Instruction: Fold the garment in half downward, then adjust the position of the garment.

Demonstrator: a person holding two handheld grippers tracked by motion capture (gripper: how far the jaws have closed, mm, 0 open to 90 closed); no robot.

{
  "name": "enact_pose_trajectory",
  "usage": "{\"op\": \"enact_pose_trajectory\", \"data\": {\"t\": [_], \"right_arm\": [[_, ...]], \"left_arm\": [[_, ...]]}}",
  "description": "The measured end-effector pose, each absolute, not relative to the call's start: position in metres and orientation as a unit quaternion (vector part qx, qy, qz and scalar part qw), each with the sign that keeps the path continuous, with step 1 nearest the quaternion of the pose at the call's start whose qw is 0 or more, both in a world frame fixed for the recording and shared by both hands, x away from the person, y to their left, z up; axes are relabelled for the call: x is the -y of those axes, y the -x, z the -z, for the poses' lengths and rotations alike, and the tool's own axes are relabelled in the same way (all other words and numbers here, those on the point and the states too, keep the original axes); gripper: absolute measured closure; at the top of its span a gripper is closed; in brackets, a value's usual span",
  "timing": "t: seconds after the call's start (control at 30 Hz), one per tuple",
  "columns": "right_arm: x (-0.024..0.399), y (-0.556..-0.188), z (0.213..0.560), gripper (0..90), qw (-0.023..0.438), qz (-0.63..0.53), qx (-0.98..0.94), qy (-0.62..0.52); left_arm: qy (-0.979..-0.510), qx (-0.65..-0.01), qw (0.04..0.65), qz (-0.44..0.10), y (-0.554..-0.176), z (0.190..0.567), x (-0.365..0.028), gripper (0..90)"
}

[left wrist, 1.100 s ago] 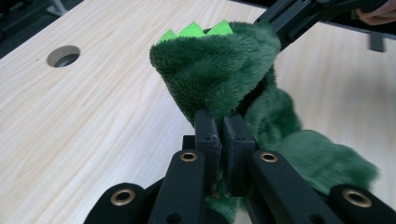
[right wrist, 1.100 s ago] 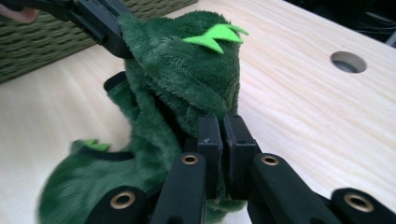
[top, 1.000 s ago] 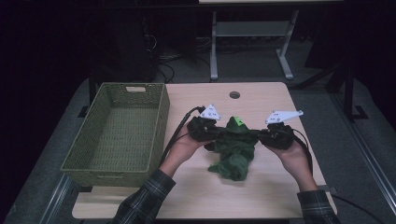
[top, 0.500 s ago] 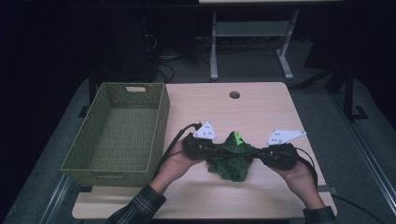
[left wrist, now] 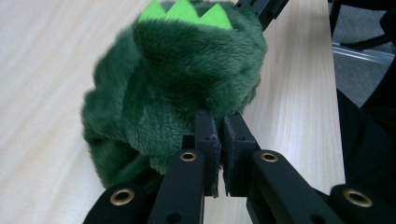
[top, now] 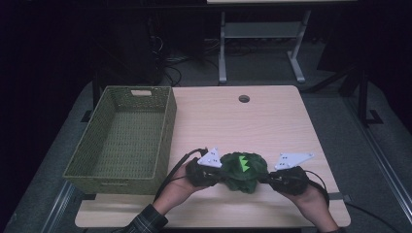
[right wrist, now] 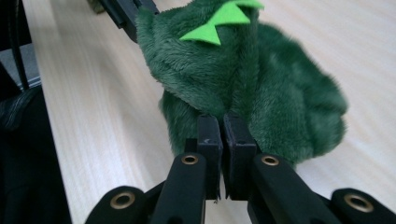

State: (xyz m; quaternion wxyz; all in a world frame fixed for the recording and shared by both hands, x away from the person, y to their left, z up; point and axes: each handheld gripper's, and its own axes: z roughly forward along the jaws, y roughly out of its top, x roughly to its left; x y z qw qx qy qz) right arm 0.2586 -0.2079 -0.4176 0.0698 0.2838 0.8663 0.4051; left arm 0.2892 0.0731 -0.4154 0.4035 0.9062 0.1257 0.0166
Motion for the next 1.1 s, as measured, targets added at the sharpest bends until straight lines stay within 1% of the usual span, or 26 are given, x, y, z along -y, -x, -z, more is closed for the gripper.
{"op": "enact_pose_trajectory", "data": {"t": [0.27,0.4,0.57,0.7,0.97,1.03,1.1], "right_arm": [[0.203,-0.254,0.437,86.2,0.054,-0.383,-0.877,-0.284],[0.200,-0.255,0.443,83.0,0.050,-0.375,-0.881,-0.283],[0.201,-0.253,0.443,73.9,0.035,-0.383,-0.877,-0.288],[0.207,-0.248,0.440,69.4,0.027,-0.393,-0.871,-0.292],[0.210,-0.233,0.432,61.1,0.029,-0.404,-0.869,-0.283],[0.210,-0.230,0.432,62.1,0.032,-0.404,-0.869,-0.283],[0.211,-0.231,0.430,66.5,0.036,-0.409,-0.867,-0.284]], "left_arm": [[-0.923,-0.113,0.368,-0.001,-0.285,0.441,-0.062,85.5],[-0.926,-0.116,0.360,0.001,-0.288,0.451,-0.059,83.6],[-0.921,-0.120,0.369,0.005,-0.283,0.446,-0.061,68.4],[-0.917,-0.117,0.381,-0.002,-0.276,0.435,-0.067,63.0],[-0.914,-0.117,0.388,-0.008,-0.266,0.428,-0.074,61.5],[-0.913,-0.119,0.391,-0.011,-0.266,0.427,-0.074,61.8],[-0.909,-0.125,0.396,-0.015,-0.268,0.424,-0.074,63.8]]}}
